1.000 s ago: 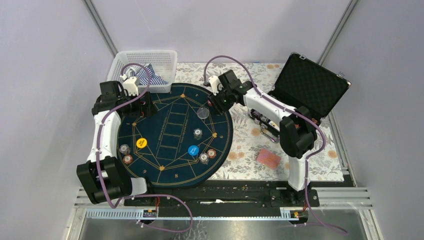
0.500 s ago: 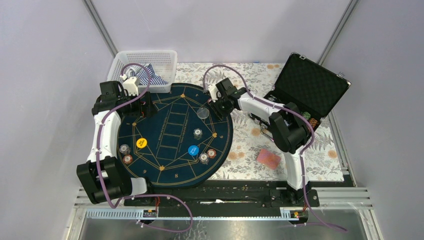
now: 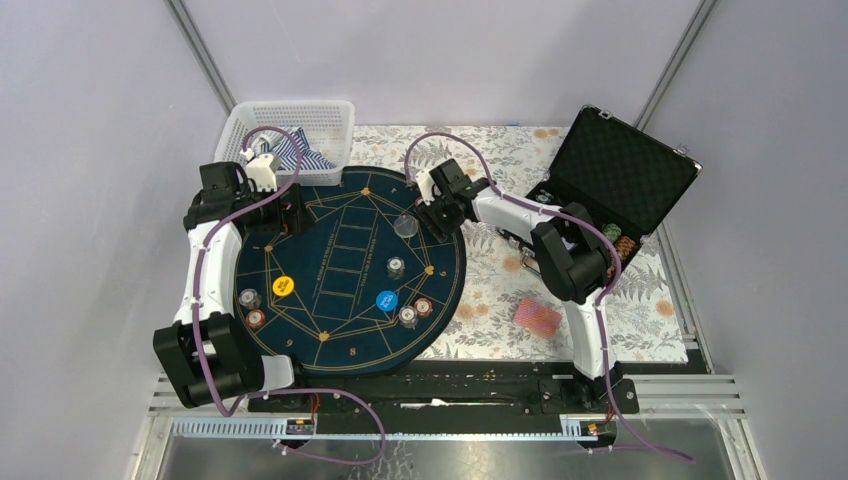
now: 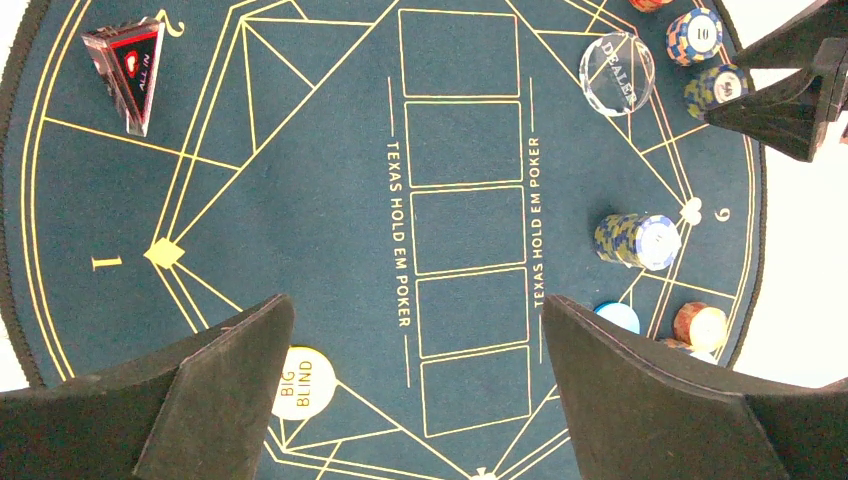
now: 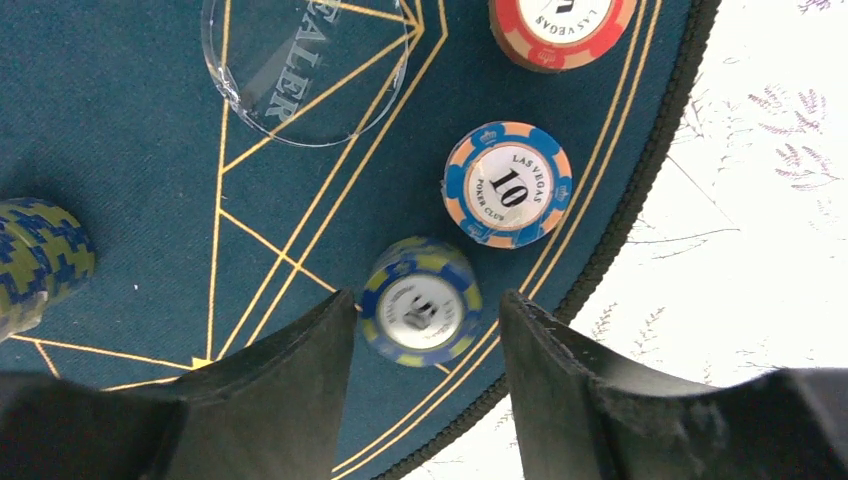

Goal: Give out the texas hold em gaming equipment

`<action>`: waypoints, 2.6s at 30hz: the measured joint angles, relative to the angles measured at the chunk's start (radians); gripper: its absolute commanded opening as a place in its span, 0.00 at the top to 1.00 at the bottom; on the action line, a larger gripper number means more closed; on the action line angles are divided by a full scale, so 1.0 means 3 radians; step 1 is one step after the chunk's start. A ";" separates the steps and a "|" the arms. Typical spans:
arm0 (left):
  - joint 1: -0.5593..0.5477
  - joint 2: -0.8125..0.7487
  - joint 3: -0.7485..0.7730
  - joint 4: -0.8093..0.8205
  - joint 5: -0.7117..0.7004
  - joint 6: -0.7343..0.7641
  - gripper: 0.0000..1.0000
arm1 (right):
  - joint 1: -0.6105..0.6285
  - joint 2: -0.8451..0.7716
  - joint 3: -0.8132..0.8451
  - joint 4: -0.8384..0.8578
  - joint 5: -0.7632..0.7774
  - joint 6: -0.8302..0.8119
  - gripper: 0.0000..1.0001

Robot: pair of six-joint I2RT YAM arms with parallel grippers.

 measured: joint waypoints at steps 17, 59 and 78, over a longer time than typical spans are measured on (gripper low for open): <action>0.0000 0.0000 0.0000 -0.0008 0.0005 0.0022 0.01 | 0.0083 -0.0699 -0.0088 -0.0267 -0.0777 -0.0060 0.12; 0.0000 0.0000 0.0000 -0.0010 0.0095 0.0019 0.01 | 0.0804 0.0111 0.0402 -0.0404 -0.0530 -0.0024 0.47; 0.0000 0.0000 0.0000 -0.0009 0.0095 -0.0006 0.01 | 0.1128 -0.0326 0.0158 -0.0533 -0.0626 -0.0258 0.66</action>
